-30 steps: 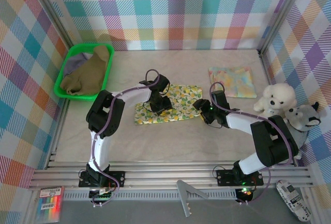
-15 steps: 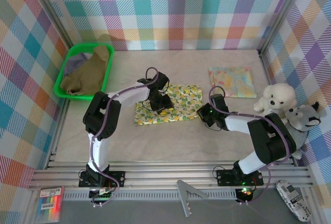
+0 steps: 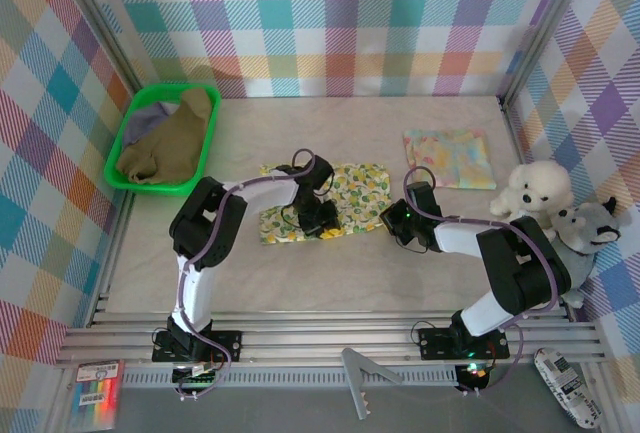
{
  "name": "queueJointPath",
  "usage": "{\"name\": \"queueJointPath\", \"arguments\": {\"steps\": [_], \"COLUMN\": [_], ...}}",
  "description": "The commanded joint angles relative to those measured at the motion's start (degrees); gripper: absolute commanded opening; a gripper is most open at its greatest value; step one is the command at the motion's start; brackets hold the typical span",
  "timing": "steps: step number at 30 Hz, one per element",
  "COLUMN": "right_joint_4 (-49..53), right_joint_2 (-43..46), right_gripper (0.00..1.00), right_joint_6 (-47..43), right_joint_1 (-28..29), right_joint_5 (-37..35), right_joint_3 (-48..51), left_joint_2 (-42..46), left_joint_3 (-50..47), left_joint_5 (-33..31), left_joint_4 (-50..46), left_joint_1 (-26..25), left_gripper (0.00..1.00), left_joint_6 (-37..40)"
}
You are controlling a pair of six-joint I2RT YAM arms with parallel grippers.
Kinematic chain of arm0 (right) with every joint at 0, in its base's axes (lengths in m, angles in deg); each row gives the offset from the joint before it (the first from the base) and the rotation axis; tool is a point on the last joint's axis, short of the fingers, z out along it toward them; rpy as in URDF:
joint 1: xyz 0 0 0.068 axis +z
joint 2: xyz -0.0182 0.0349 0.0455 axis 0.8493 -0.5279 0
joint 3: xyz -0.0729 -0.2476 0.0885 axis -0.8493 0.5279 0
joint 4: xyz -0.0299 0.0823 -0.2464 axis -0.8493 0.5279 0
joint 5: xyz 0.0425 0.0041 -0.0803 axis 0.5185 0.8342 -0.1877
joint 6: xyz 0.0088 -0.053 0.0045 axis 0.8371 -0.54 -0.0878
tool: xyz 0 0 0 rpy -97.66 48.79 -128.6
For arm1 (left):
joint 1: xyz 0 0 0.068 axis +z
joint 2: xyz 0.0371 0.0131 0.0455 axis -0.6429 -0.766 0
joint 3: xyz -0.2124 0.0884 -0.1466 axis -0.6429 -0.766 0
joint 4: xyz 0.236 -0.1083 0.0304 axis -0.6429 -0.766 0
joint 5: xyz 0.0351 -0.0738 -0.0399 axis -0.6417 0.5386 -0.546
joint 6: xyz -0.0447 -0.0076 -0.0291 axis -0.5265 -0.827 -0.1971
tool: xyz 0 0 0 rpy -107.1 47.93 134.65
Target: Fold and stack the skirts
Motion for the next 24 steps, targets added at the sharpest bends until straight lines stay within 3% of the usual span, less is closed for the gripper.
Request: {"name": "queueJointPath", "arguments": {"steps": [1,6,13,18,24], "right_joint_4": [0.6,1.9,3.0,3.4,5.6], "right_joint_2": [-0.7,-1.0,-1.1,-1.8,-2.2], "right_gripper": [0.00,0.00,0.00,0.00,0.00], "right_joint_6": [0.6,0.4,0.3,0.2,0.3], "right_joint_1": [0.3,0.3,0.3,0.3,0.3], "right_joint_5": [0.7,0.7,0.7,1.0,0.8], "right_joint_3": [-0.5,-1.0,-1.8,-2.3,-3.4], "left_joint_2": [4.2,11.9,16.1,12.7,6.1], "left_joint_3": [1.7,-1.2,-7.1,-6.9,-0.6], "left_joint_5": [-4.4,-4.8,-9.0,-6.2,-12.5], "left_joint_4": [-3.1,-0.4,-1.5,-2.9,-11.5], "left_joint_1": [0.2,3.4,14.2,21.5,23.8], "left_gripper": [0.18,0.36,0.44,0.45,0.46], "left_joint_6": [1.4,-0.6,1.9,7.3,15.8]}}
